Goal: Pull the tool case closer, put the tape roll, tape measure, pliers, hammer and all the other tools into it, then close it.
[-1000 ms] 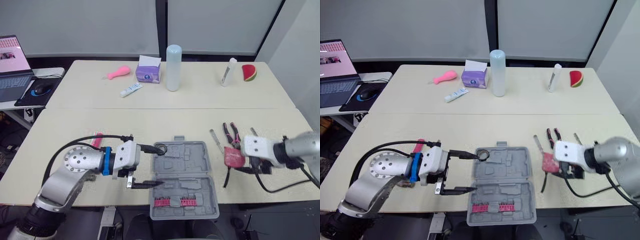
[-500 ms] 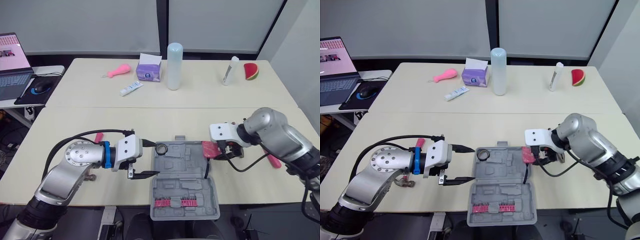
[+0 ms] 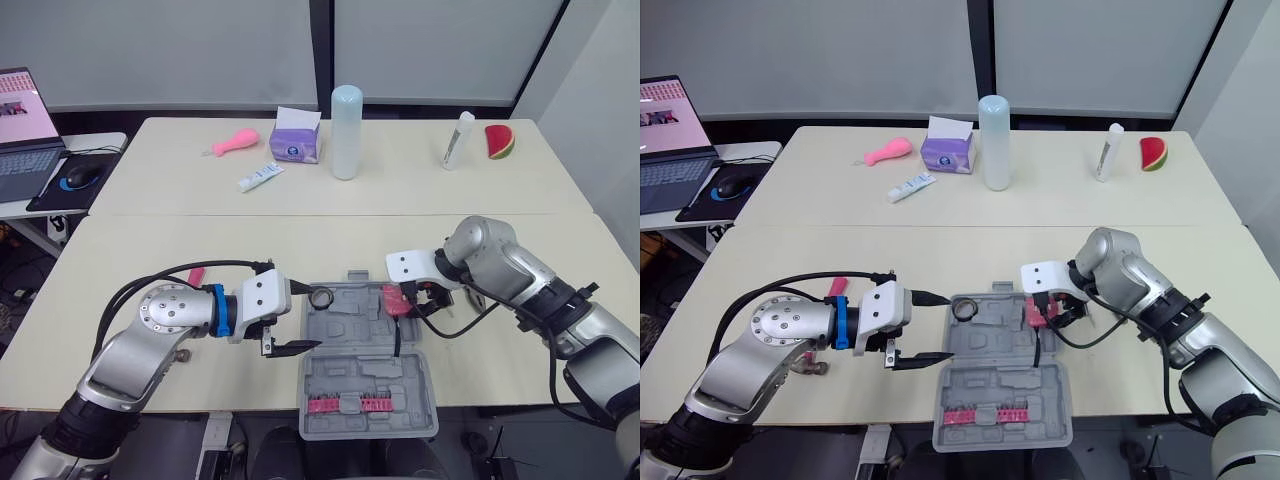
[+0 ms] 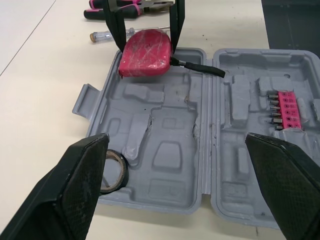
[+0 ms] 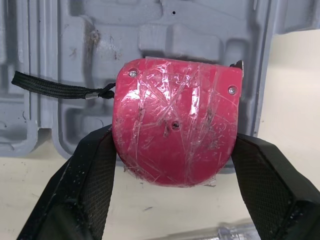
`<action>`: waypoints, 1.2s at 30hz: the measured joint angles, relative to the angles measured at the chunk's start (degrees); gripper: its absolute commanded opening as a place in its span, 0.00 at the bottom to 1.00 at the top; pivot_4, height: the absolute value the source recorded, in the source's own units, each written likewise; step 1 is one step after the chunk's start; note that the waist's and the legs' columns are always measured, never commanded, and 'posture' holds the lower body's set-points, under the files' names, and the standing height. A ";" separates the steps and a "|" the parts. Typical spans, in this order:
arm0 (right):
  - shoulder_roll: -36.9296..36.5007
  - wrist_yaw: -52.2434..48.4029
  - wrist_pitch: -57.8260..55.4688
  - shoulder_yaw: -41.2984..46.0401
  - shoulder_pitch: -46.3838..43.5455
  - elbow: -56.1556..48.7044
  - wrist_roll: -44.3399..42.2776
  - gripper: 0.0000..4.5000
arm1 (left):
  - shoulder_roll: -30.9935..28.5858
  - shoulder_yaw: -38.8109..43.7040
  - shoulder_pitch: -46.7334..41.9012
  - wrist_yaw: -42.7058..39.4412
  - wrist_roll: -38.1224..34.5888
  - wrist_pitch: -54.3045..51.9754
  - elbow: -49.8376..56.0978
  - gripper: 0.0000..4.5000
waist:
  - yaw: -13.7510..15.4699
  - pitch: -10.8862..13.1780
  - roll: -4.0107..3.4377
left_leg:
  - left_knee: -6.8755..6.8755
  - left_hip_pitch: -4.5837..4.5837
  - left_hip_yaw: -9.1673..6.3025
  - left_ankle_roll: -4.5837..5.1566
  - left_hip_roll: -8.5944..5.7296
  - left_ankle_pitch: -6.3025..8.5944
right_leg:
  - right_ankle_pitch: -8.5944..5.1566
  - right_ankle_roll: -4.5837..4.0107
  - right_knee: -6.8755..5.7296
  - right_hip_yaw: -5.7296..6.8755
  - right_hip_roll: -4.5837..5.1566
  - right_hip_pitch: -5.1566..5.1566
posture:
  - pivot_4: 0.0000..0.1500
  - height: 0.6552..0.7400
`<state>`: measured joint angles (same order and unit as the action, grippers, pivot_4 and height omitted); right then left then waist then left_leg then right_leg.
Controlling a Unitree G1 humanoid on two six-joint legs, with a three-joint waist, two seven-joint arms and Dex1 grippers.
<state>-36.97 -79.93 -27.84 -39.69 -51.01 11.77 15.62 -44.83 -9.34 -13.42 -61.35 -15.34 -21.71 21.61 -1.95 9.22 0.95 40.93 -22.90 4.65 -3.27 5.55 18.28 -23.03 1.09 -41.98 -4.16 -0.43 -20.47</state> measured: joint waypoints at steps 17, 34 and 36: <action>4.04 0.00 3.85 0.01 -1.95 6.69 4.06 0.79 | 0.10 -0.15 0.44 0.60 -0.03 -0.58 1.05 1.00 | -0.06 0.00 0.00 | 0.01 0.00 0.05 0.00 0.01 0.00 | 0.00 0.00 -0.05 0.00 0.00 -0.06 | 1.00 0.62; -1.61 -2.86 3.34 11.41 1.90 -9.34 -4.19 1.00 | 1.05 0.26 2.35 0.47 -3.18 -0.81 2.21 1.00 | 0.14 -0.01 0.01 | 0.00 -0.01 -0.01 0.00 0.00 0.00 | 0.00 0.00 -0.02 0.03 0.03 0.03 | 1.00 0.62; -2.51 -2.27 3.33 13.23 5.21 -11.71 -6.21 0.96 | 1.09 0.89 2.53 0.41 -4.27 -0.83 2.20 1.00 | 0.11 -0.01 0.01 | 0.00 -0.01 -0.01 0.00 -0.01 0.00 | 0.00 0.00 -0.01 0.03 0.03 0.05 | 1.00 0.62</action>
<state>-39.48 -82.20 -24.50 -26.46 -45.80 0.06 9.41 -43.73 -8.45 -10.89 -60.94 -19.61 -22.54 23.81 -1.84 9.21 0.96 40.94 -22.91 4.65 -3.27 5.54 18.28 -23.03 1.10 -41.99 -4.13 -0.41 -20.42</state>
